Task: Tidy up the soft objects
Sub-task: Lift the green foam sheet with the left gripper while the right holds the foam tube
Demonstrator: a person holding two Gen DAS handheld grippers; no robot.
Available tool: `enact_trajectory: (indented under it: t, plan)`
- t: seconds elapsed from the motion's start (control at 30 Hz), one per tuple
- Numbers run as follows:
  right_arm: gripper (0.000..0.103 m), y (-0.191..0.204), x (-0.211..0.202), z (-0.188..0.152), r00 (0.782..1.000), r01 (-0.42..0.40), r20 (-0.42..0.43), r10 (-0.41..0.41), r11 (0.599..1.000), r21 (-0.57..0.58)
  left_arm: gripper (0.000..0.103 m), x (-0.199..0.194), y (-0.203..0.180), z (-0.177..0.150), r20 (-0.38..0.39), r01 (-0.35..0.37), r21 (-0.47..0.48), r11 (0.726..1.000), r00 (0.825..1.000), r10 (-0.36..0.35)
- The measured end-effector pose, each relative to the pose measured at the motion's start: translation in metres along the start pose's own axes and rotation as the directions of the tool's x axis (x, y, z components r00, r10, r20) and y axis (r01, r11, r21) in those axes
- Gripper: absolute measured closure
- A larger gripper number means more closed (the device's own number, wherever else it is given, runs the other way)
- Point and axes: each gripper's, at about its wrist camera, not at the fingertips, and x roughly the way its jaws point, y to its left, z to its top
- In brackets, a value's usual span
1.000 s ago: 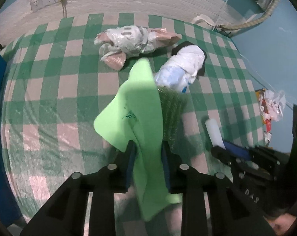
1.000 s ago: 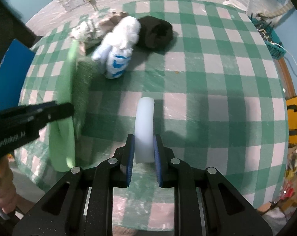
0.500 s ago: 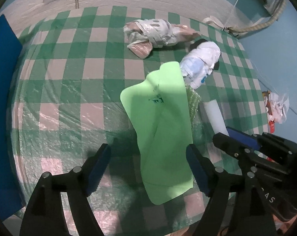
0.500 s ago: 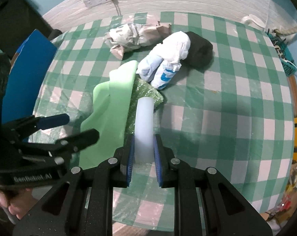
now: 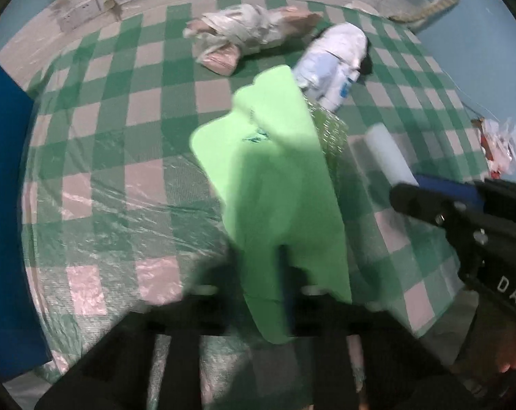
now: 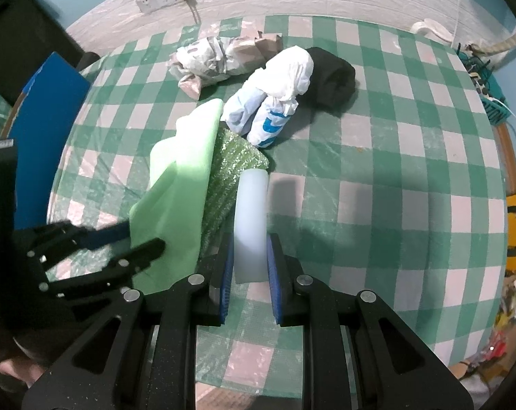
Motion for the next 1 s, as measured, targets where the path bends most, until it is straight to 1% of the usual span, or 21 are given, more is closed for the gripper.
enact_trajectory:
  t: [0.03,0.13,0.37,0.5,0.57,0.63,0.7,0.87,0.9,0.93,0.97,1.0]
  plan:
    - [0.085,0.000,0.000,0.000,1.000,-0.001,0.001,0.001,1.000,-0.001,0.098,0.001,-0.001,0.000,-0.007,0.007,0.000,1.000,1.000,-0.007]
    - [0.085,0.000,-0.001,-0.001,1.000,-0.001,0.000,0.001,1.000,-0.001,0.101,0.000,-0.003,-0.002,0.012,0.001,0.003,1.000,1.000,-0.001]
    - [0.084,-0.001,-0.004,-0.002,1.000,-0.004,0.012,0.004,1.000,-0.005,0.101,-0.023,-0.007,-0.003,0.094,0.027,0.033,0.999,0.995,-0.030]
    - [0.084,-0.002,-0.005,-0.004,1.000,-0.008,0.015,0.008,1.000,-0.005,0.101,-0.033,0.000,0.001,0.106,0.048,0.017,0.999,0.993,-0.049]
    - [0.084,-0.004,-0.006,-0.005,1.000,-0.007,0.016,0.007,1.000,-0.001,0.101,-0.036,0.004,0.001,0.128,0.061,-0.001,0.998,0.990,-0.060]
    - [0.084,-0.005,-0.007,-0.006,1.000,-0.008,0.018,0.008,1.000,0.003,0.101,-0.037,0.003,0.003,0.133,0.056,0.000,0.998,0.990,-0.055]
    - [0.084,-0.006,-0.008,-0.007,1.000,-0.007,0.022,0.006,1.000,0.004,0.101,-0.041,0.007,0.002,0.136,0.068,-0.006,0.998,0.988,-0.066]
    - [0.084,-0.003,-0.010,-0.005,0.999,-0.016,0.032,0.016,1.000,0.001,0.101,-0.059,0.012,0.010,0.180,0.075,-0.014,0.997,0.981,-0.072]
    - [0.084,-0.003,-0.011,-0.005,0.999,-0.018,0.032,0.018,1.000,0.000,0.101,-0.060,0.013,0.012,0.177,0.085,-0.012,0.996,0.981,-0.081]
    - [0.084,-0.002,-0.011,-0.005,0.999,-0.019,0.032,0.019,1.000,-0.001,0.096,-0.058,0.015,0.015,0.152,0.104,-0.010,0.995,0.983,-0.101]
    - [0.084,-0.002,-0.011,-0.005,0.999,-0.018,0.032,0.018,1.000,-0.002,0.090,-0.057,0.018,0.016,0.151,0.101,-0.024,0.995,0.984,-0.096]
    - [0.084,-0.002,-0.011,-0.005,0.999,-0.019,0.032,0.019,1.000,-0.001,0.075,-0.055,0.019,0.015,0.158,0.096,-0.039,0.995,0.984,-0.089]
